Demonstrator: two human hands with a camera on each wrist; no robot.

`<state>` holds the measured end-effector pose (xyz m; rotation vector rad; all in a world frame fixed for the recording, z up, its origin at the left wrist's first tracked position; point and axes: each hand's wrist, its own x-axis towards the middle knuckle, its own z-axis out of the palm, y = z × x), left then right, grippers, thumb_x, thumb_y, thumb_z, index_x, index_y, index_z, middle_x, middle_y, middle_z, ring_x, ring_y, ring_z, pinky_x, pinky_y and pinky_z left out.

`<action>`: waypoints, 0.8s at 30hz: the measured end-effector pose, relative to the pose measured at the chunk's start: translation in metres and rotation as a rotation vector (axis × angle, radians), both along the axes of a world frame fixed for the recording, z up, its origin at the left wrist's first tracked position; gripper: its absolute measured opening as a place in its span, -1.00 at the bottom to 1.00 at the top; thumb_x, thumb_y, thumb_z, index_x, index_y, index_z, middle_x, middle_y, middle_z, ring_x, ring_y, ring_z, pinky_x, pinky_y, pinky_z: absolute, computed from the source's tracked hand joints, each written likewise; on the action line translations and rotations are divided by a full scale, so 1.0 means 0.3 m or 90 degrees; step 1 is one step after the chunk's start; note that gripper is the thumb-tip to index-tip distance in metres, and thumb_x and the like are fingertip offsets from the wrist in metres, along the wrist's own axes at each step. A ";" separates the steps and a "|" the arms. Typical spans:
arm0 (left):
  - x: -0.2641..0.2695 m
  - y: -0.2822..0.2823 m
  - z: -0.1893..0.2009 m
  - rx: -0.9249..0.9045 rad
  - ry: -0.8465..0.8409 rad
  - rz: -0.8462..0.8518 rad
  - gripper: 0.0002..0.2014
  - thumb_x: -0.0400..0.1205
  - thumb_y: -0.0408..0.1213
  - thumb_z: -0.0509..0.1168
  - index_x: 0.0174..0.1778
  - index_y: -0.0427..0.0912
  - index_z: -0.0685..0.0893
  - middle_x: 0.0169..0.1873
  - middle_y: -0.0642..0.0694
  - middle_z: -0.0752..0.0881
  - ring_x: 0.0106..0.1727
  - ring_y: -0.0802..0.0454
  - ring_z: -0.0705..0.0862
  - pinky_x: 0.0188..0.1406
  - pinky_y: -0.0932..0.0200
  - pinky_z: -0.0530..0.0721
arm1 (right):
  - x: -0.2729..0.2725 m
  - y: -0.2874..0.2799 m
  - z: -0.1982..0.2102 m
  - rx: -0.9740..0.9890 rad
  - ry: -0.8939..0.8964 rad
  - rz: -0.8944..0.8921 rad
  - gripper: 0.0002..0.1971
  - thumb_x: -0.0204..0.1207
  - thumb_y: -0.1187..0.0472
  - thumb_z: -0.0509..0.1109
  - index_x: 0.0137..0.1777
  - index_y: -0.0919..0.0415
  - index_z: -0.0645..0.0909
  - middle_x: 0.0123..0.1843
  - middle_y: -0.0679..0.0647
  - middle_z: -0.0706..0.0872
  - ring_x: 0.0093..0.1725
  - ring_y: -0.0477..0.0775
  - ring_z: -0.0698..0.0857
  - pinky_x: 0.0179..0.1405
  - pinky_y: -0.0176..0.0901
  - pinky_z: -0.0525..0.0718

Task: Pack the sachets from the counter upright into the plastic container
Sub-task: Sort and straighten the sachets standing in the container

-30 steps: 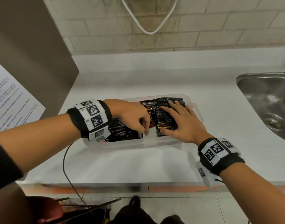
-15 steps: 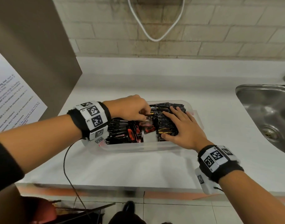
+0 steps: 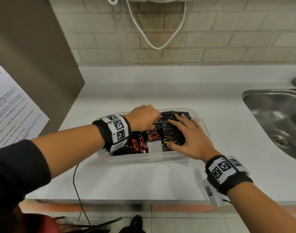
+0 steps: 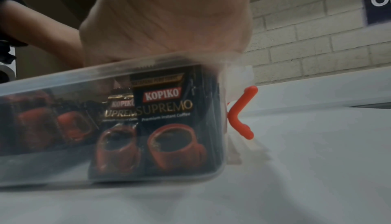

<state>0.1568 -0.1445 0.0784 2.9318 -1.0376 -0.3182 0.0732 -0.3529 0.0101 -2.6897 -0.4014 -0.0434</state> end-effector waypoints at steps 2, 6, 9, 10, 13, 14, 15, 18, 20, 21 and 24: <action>-0.001 -0.006 -0.012 -0.007 0.003 0.008 -0.79 0.63 -0.26 0.45 -0.20 -0.10 0.51 -0.35 0.06 0.46 -0.24 -0.05 0.54 -0.40 0.13 0.38 | -0.002 -0.001 0.000 0.012 -0.009 -0.003 -0.16 0.47 -0.33 0.42 0.72 -0.21 0.21 0.79 -0.10 0.11 0.78 -0.08 -0.07 0.76 0.09 -0.20; 0.002 -0.010 -0.025 -0.028 0.010 0.023 -0.77 0.63 -0.23 0.47 -0.17 -0.12 0.51 -0.33 0.02 0.47 -0.24 -0.04 0.54 -0.36 0.11 0.42 | -0.002 -0.001 0.000 0.015 -0.012 0.000 -0.16 0.47 -0.36 0.40 0.71 -0.21 0.21 0.79 -0.09 0.11 0.78 -0.07 -0.06 0.76 0.10 -0.20; 0.004 -0.007 -0.032 -0.043 0.014 0.032 -0.73 0.61 -0.20 0.49 -0.22 -0.12 0.50 -0.35 0.02 0.48 -0.29 -0.01 0.51 -0.41 0.13 0.39 | -0.001 0.001 0.001 -0.007 -0.004 0.003 -0.14 0.47 -0.41 0.35 0.73 -0.21 0.18 0.80 -0.08 0.08 0.78 -0.08 -0.09 0.77 0.11 -0.19; 0.005 -0.005 -0.031 -0.046 0.013 0.035 -0.72 0.61 -0.19 0.50 -0.22 -0.13 0.50 -0.36 0.01 0.48 -0.30 -0.01 0.51 -0.43 0.14 0.37 | -0.001 0.001 0.001 -0.014 -0.002 0.004 -0.14 0.47 -0.42 0.33 0.73 -0.21 0.17 0.80 -0.08 0.07 0.78 -0.07 -0.09 0.76 0.11 -0.19; 0.005 0.005 -0.018 -0.060 0.025 0.042 -0.70 0.58 -0.09 0.52 -0.21 -0.17 0.57 -0.35 -0.02 0.55 -0.27 -0.06 0.57 -0.39 0.12 0.44 | 0.001 0.002 0.002 -0.028 -0.001 0.007 -0.14 0.48 -0.42 0.32 0.74 -0.19 0.17 0.81 -0.07 0.06 0.78 -0.07 -0.11 0.76 0.10 -0.20; 0.007 0.012 -0.011 -0.069 0.027 0.045 -0.68 0.58 -0.03 0.51 -0.19 -0.18 0.60 -0.33 -0.03 0.60 -0.26 -0.06 0.60 -0.35 0.11 0.49 | 0.001 0.002 0.002 -0.029 -0.002 0.007 -0.14 0.48 -0.43 0.32 0.74 -0.18 0.17 0.81 -0.07 0.06 0.78 -0.07 -0.11 0.76 0.09 -0.20; 0.011 0.020 -0.004 -0.079 0.020 0.046 -0.66 0.59 0.05 0.49 -0.17 -0.18 0.63 -0.32 -0.03 0.64 -0.25 -0.04 0.62 -0.33 0.11 0.51 | 0.001 0.002 0.002 -0.030 -0.002 0.007 -0.14 0.48 -0.43 0.32 0.74 -0.18 0.18 0.81 -0.07 0.06 0.78 -0.06 -0.11 0.76 0.09 -0.21; 0.024 0.055 0.030 -0.114 0.005 0.027 -0.69 0.64 0.08 0.39 -0.19 -0.10 0.70 -0.36 0.08 0.68 -0.28 0.09 0.64 -0.33 0.16 0.52 | 0.001 0.002 0.001 -0.036 -0.004 0.006 -0.14 0.48 -0.44 0.30 0.74 -0.17 0.17 0.81 -0.06 0.06 0.79 -0.06 -0.10 0.76 0.07 -0.22; 0.031 0.089 0.053 -0.096 0.093 -0.011 -0.75 0.65 0.02 0.39 -0.20 -0.06 0.75 -0.35 0.15 0.72 -0.29 0.21 0.66 -0.30 0.22 0.55 | 0.002 0.002 0.001 -0.038 -0.001 0.002 -0.14 0.49 -0.45 0.28 0.74 -0.17 0.17 0.81 -0.07 0.06 0.78 -0.06 -0.10 0.76 0.06 -0.22; 0.030 0.105 0.063 -0.059 0.141 -0.026 -0.76 0.65 0.02 0.40 -0.20 -0.04 0.76 -0.32 0.16 0.74 -0.26 0.21 0.67 -0.28 0.26 0.56 | 0.002 0.002 0.001 -0.039 0.000 0.000 -0.15 0.49 -0.45 0.28 0.74 -0.18 0.17 0.81 -0.07 0.06 0.78 -0.06 -0.10 0.76 0.06 -0.21; 0.026 0.146 0.060 0.066 0.116 -0.040 -0.72 0.63 0.10 0.41 -0.17 -0.05 0.73 -0.28 0.17 0.67 -0.11 0.08 0.64 -0.29 0.19 0.54 | 0.003 0.003 0.000 -0.038 0.004 -0.001 -0.15 0.49 -0.44 0.28 0.74 -0.18 0.16 0.81 -0.06 0.06 0.79 -0.06 -0.09 0.76 0.06 -0.21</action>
